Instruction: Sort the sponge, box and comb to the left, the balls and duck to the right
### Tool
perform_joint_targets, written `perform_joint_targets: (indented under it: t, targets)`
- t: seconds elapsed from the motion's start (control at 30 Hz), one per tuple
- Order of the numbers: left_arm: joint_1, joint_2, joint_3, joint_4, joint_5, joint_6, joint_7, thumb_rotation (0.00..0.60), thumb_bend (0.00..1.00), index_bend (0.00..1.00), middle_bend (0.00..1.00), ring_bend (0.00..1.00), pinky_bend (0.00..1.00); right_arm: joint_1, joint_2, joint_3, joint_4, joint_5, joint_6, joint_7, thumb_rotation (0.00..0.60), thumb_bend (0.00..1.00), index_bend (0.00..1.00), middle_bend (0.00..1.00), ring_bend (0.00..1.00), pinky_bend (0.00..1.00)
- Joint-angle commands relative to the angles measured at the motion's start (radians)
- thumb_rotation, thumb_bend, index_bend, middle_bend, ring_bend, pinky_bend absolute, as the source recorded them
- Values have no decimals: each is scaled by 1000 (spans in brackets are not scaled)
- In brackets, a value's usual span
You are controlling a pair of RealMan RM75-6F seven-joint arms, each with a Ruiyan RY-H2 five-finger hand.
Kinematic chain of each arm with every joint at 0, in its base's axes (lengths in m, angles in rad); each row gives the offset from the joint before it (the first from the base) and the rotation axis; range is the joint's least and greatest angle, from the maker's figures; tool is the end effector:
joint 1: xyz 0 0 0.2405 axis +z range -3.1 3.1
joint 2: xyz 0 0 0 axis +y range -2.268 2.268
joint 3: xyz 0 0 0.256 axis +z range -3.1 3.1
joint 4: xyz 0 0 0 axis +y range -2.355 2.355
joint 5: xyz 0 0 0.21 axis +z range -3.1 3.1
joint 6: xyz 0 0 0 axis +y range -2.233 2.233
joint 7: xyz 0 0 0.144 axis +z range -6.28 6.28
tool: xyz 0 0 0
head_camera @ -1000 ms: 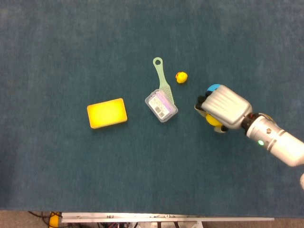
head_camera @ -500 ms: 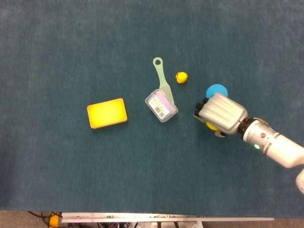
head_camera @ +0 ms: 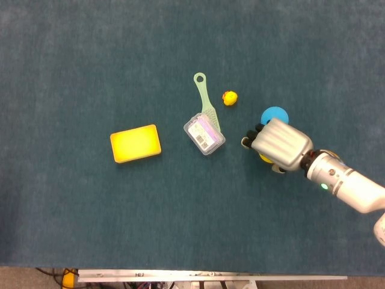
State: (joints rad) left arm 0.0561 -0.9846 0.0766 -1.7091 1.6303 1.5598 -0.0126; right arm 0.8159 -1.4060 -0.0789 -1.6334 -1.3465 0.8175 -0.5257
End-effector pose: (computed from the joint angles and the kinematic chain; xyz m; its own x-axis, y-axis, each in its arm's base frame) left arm -0.3096 0.1102 0.1790 0.4146 0.1108 0.9032 0.9087 0.0033 -0.4175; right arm -0.1547 -0.2779 -0.0290 0.8189 -0.2062 0.5356 -0.4817 -0.7544 0.4459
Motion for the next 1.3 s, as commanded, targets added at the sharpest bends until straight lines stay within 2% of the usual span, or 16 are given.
perform_joint_targets:
  t: [0.03, 0.33, 0.6, 0.83, 1.0, 1.03, 1.2, 1.3]
  targets:
    - [0, 1, 0, 0, 0, 0, 0, 600, 434, 361, 338, 306, 224, -3, 2, 5, -5, -2, 4, 4, 600, 93, 334, 384, 371, 592]
    - [-2, 1, 0, -2, -1, -2, 3, 600, 434, 361, 338, 306, 220, -21, 47, 32, -54, -15, 42, 36, 600, 94, 334, 383, 370, 591]
    - [-10, 3, -4, 0, -4, -9, 1, 600, 434, 361, 338, 306, 220, -31, 102, 99, -90, 45, 70, 95, 600, 94, 333, 382, 370, 589]
    - [-17, 7, -8, -1, -8, -16, 2, 600, 434, 361, 338, 306, 220, 4, 138, 165, -99, 160, 1, 158, 600, 92, 334, 384, 371, 527]
    - [-20, 11, -9, -5, -10, -19, 6, 600, 434, 361, 338, 306, 220, 63, 170, 215, -102, 271, -108, 220, 595, 60, 333, 383, 339, 474]
    - [-21, 12, -9, -7, -10, -20, 8, 600, 434, 361, 338, 306, 220, 77, 172, 224, -97, 293, -129, 228, 582, 50, 333, 383, 331, 463]
    - [-22, 12, -7, -11, -5, -19, 11, 600, 434, 361, 338, 306, 220, 160, 153, 263, -41, 398, -229, 270, 416, 11, 329, 383, 292, 393]
    - [-17, 13, -6, -10, -10, -14, 9, 600, 434, 361, 338, 306, 220, 200, 121, 262, -1, 433, -250, 266, 375, 2, 328, 383, 274, 352]
